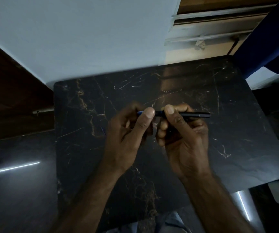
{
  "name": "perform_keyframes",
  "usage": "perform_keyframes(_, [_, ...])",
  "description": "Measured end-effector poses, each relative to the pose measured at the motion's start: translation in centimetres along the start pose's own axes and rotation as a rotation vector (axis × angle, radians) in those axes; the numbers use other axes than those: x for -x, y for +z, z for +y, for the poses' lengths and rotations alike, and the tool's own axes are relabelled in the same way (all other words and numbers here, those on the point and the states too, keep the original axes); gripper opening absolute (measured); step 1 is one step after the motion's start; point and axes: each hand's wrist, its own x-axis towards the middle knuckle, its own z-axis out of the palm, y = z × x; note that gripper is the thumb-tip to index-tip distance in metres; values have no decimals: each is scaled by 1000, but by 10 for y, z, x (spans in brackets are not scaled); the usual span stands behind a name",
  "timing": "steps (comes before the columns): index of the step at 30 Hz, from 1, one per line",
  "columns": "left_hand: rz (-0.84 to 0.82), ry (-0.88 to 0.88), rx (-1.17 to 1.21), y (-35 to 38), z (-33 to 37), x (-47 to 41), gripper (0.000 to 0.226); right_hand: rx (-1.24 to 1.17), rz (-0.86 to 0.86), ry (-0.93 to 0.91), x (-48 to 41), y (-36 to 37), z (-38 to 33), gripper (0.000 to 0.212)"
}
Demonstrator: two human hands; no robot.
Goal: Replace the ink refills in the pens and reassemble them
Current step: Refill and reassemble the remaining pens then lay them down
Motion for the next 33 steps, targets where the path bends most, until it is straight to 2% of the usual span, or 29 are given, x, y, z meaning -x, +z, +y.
perform_keyframes(2, [65, 15, 25, 0, 1, -1, 20, 0, 4, 13, 1, -2, 1, 11])
perform_keyframes(3, [92, 28, -2, 1, 0, -2, 22, 1, 4, 17, 2, -3, 2, 11])
perform_keyframes(6, [164, 16, -52, 5, -2, -2, 50, 12, 3, 27, 5, -3, 5, 9])
perform_keyframes(8, [168, -45, 20, 6, -3, -3, 59, 3, 14, 28, 7, -3, 6, 10])
perform_keyframes(9, [151, -73, 93, 5, -4, -3, 56, -1, 25, 25, 7, -3, 6, 12])
perform_keyframes(11, [100, -83, 211, 2, -4, -3, 33, -2, 46, 13, 6, -3, 5, 14])
perform_keyframes(15, [83, -3, 160, 0, -5, -1, 3, -8, 39, 2, 3, -7, 1, 17])
perform_keyframes(17, [140, -20, 130, 2, -5, -3, 21, -10, 17, -6, 3, -7, 0, 18])
perform_keyframes(19, [127, -39, 193, 3, -2, -5, 30, -16, -7, -19, 3, -4, 0, 18])
perform_keyframes(21, [42, -6, 283, 4, 1, -6, 29, -37, -24, -35, 1, -2, 0, 17])
perform_keyframes(23, [1, 75, 261, 5, 2, -6, 20, -42, -28, -53, -1, -2, -3, 16])
perform_keyframes(26, [86, 97, 186, 8, 1, -7, 3, -32, -23, -77, -4, -2, -7, 16])
perform_keyframes(29, [184, 19, 224, 16, 2, -10, 19, -32, -25, -78, -4, 0, -7, 17])
perform_keyframes(33, [103, 45, 342, 21, 5, -10, 14, -56, -24, -77, -4, 0, -6, 23])
